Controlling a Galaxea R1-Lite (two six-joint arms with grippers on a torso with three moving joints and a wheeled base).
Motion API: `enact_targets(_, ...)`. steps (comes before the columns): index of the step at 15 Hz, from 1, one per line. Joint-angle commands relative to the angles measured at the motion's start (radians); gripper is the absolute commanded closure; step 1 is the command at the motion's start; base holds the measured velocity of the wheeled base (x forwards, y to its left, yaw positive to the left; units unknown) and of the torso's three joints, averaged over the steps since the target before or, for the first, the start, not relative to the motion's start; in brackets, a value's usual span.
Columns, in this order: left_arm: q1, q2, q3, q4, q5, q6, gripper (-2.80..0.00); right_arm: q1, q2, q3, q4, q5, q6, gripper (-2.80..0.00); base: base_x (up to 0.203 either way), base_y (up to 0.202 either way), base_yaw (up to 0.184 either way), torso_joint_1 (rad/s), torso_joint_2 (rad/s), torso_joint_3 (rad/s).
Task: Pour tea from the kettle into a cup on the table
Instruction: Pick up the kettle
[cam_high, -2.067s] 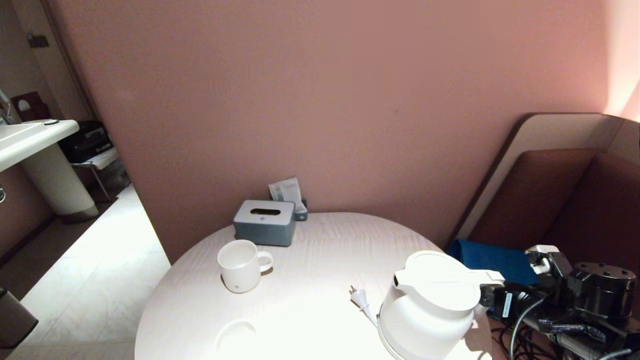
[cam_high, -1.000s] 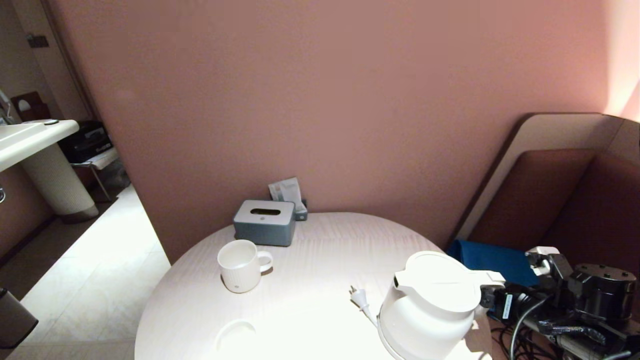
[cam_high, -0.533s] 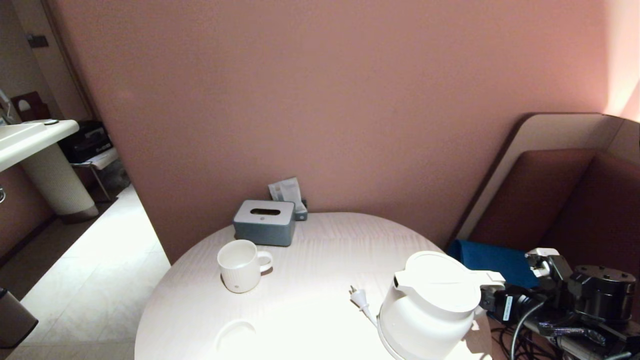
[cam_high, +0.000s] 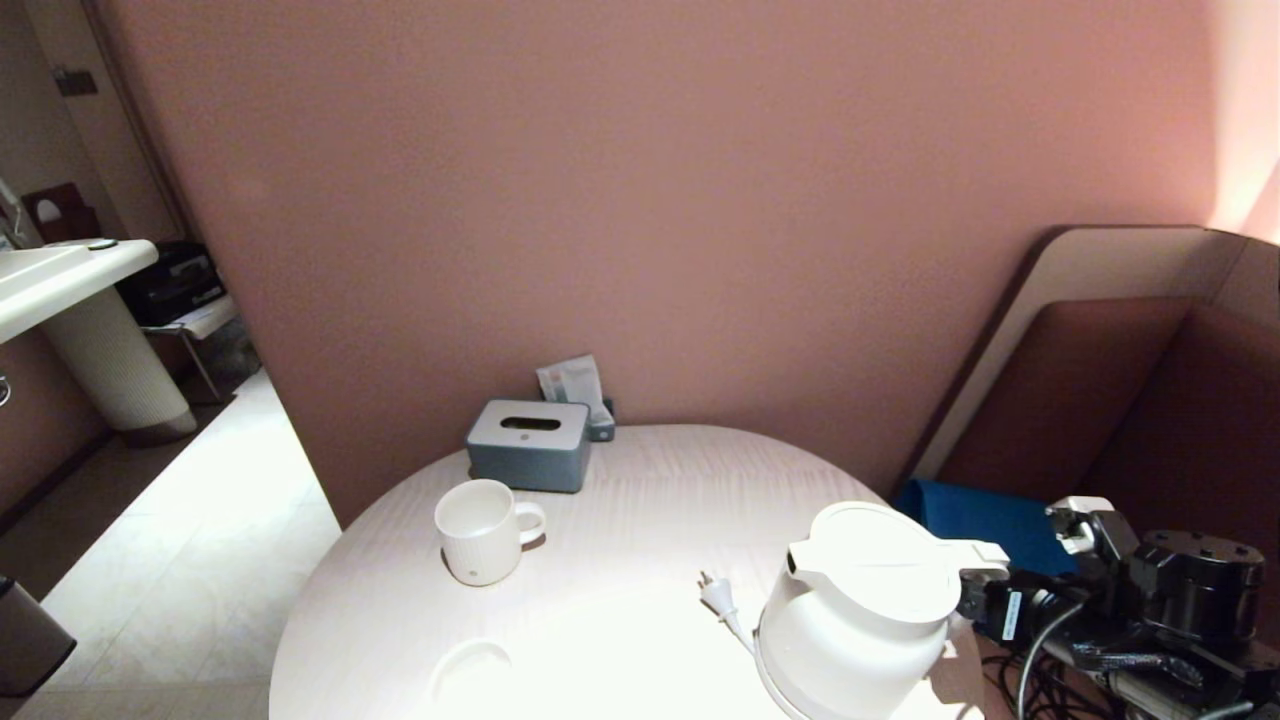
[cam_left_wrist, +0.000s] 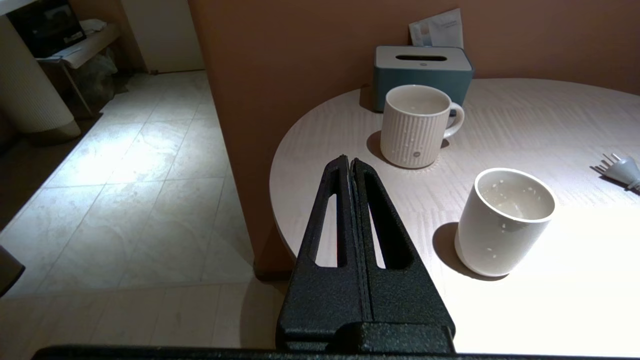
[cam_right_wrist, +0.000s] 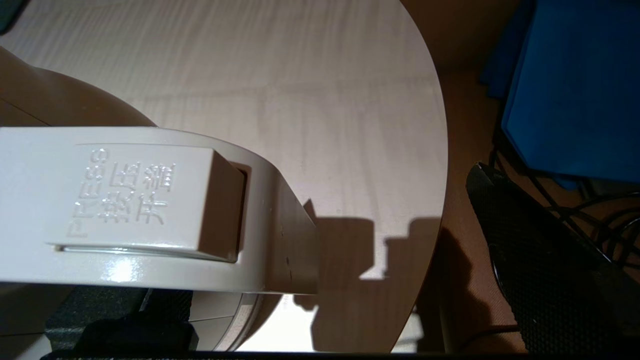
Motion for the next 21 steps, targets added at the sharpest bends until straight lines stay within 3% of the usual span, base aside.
enact_targets(1, 0.001, 0.001, 0.000, -0.001, 0.001, 0.000, 0.00, 0.000, 0.005, 0.000, -0.014, 0.001, 0.000, -2.80, 0.000, 0.000, 0.000, 0.000, 0.00, 0.000)
enact_targets(8, 0.001, 0.001, 0.000, 0.000, 0.001, 0.000, 0.00, -0.001, 0.003, 0.010, -0.016, 0.001, -0.001, -2.80, 0.000, 0.000, 0.000, 0.000, 0.00, 0.000)
enact_targets(9, 0.001, 0.001, 0.000, 0.000, 0.000, 0.000, 0.00, 0.000, 0.003, 0.017, -0.017, 0.001, -0.008, 0.00, 0.000, 0.000, 0.000, 0.000, 0.00, 0.000)
enact_targets(21, 0.001, 0.001, 0.000, 0.000, 0.002, 0.000, 0.00, 0.023, 0.004, 0.007, -0.057, 0.001, -0.019, 0.00, 0.000, 0.000, 0.000, 0.000, 0.00, 0.000)
